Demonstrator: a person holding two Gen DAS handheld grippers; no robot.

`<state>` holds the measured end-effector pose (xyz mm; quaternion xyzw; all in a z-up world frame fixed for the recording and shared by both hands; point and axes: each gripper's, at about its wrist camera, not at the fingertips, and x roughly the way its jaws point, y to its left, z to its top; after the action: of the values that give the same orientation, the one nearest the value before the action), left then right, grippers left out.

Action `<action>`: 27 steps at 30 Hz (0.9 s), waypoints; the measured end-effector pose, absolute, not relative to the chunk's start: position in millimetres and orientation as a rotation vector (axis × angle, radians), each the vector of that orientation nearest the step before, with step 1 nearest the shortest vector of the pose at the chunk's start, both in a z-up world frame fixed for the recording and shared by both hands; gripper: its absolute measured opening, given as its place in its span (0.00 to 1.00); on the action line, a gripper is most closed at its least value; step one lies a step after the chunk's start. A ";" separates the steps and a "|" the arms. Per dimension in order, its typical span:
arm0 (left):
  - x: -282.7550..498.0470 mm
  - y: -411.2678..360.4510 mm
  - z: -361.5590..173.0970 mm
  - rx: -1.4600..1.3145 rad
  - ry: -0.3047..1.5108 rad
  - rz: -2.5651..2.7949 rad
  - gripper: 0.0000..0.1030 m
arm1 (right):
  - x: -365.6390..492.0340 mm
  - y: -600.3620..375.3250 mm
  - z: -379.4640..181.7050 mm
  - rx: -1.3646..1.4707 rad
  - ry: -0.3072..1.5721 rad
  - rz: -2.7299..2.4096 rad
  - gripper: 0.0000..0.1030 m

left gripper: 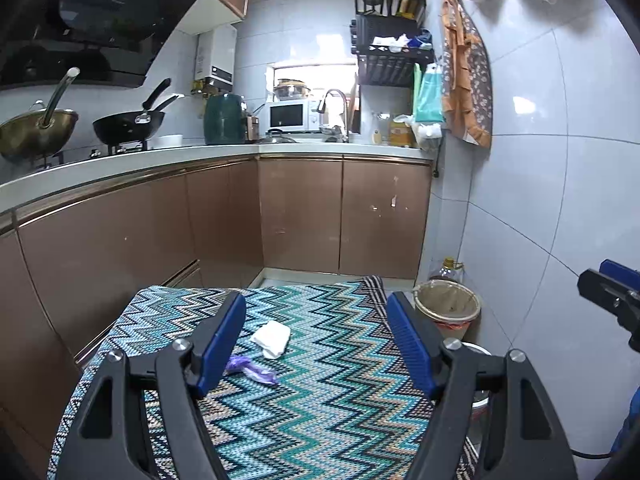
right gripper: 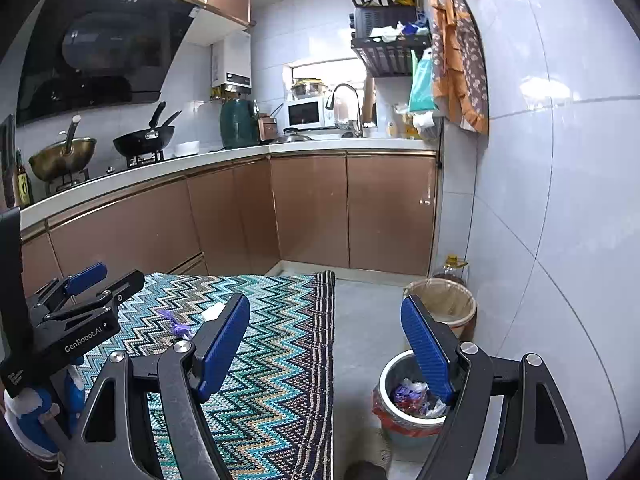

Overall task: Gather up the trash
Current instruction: 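Move both tools back over the purple glove and white tissue, then grasp purple glove with left tool while right tool grasps white tissue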

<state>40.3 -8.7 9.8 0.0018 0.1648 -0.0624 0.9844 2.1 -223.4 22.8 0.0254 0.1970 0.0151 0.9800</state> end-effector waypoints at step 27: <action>180.1 163.5 -99.7 -0.319 0.722 -0.067 0.69 | 157.6 -134.6 -49.0 -0.007 0.644 0.299 0.75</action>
<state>180.1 163.5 -99.7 -0.1555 0.3517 -0.0324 0.9225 157.6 -134.6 -49.0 -0.0035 0.3151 0.1464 0.9377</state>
